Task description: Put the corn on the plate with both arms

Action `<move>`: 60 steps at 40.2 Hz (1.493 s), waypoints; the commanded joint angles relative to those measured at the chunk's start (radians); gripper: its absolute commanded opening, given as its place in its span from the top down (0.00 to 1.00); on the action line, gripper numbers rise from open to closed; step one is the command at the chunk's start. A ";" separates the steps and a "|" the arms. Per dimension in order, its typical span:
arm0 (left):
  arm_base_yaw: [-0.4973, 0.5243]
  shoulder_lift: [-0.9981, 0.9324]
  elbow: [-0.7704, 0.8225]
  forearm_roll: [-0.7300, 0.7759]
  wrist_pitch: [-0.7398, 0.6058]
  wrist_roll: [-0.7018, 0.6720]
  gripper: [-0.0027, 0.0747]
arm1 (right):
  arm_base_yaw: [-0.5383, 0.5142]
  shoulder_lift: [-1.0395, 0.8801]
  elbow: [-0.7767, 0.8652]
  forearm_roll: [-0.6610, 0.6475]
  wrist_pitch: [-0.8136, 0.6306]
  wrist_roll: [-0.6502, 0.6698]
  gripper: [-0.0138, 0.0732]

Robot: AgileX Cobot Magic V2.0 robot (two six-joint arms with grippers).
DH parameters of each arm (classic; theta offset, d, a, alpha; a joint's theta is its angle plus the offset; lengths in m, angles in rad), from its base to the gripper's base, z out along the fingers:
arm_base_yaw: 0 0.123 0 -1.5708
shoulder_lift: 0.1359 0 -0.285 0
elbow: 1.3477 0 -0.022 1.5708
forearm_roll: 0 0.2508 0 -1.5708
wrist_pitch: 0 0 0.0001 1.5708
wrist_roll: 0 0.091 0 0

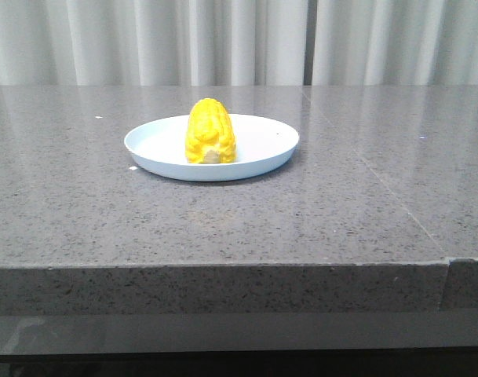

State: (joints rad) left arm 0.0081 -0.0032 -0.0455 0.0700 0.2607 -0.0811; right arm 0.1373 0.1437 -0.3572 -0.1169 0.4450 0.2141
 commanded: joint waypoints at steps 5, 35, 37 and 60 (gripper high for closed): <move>0.003 -0.021 0.051 0.003 -0.181 -0.004 0.99 | -0.005 0.010 -0.026 -0.014 -0.084 -0.011 0.92; 0.003 -0.021 0.053 0.003 -0.211 -0.004 0.99 | -0.005 0.010 -0.026 -0.014 -0.084 -0.011 0.92; 0.003 -0.021 0.053 0.003 -0.211 -0.004 0.99 | -0.005 0.010 -0.026 -0.014 -0.084 -0.011 0.92; 0.003 -0.021 0.053 0.003 -0.211 -0.004 0.99 | -0.010 -0.052 0.197 0.154 -0.312 -0.214 0.92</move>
State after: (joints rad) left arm 0.0088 -0.0032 0.0065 0.0700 0.1386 -0.0811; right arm 0.1353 0.1011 -0.1893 0.0000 0.2747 0.0517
